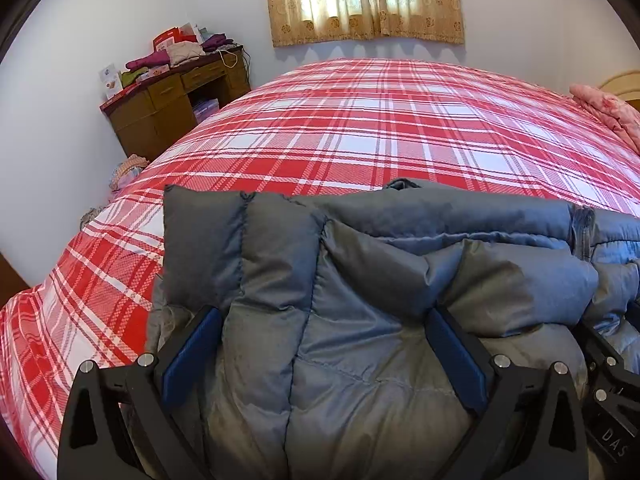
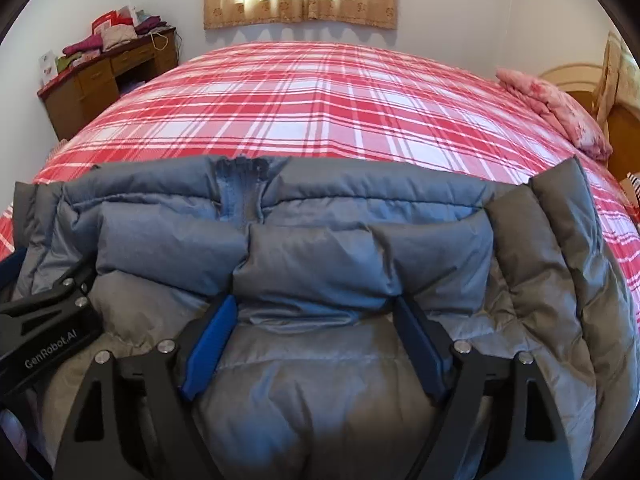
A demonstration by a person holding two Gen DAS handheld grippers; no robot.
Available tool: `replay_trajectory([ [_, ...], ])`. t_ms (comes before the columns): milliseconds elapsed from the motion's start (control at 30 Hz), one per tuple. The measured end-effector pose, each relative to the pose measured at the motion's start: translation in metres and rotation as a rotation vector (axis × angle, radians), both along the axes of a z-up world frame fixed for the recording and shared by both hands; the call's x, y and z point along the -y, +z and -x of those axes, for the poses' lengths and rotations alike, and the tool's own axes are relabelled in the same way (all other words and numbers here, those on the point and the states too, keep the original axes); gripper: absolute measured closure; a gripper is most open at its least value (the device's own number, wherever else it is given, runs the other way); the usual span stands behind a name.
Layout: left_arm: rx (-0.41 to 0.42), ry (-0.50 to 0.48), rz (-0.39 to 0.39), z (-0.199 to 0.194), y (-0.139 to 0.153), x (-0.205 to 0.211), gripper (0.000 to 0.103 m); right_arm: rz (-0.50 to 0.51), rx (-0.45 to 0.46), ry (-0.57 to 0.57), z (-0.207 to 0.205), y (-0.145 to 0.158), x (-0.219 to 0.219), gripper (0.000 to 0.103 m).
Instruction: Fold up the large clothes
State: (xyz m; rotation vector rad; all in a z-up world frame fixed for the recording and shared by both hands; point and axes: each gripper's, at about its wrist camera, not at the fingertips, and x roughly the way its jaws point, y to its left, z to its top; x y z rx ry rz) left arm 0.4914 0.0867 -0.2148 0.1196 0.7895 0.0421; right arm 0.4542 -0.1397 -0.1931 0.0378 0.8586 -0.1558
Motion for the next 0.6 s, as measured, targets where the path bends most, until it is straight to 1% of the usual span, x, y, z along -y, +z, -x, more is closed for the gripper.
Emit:
replay_trajectory([
  [267, -0.012, 0.002, -0.037, -0.0036, -0.006, 0.0061, 0.001, 0.034, -0.021, -0.005, -0.0029, -0.0036, -0.0068, 0.017],
  [500, -0.015, 0.004, -0.04, -0.0071, -0.0079, 0.0093, 0.001, 0.043, -0.026, -0.007, -0.0047, -0.0051, -0.0064, 0.016],
  [533, -0.023, 0.002, -0.043, -0.0078, -0.0074, 0.0086, 0.001, 0.048, -0.033, -0.005, -0.0052, -0.0048, -0.0069, 0.016],
  [600, -0.085, -0.015, -0.039, -0.0062, -0.0015, 0.0053, 0.001, 0.059, -0.052, 0.012, -0.0038, -0.001, -0.008, 0.016],
])
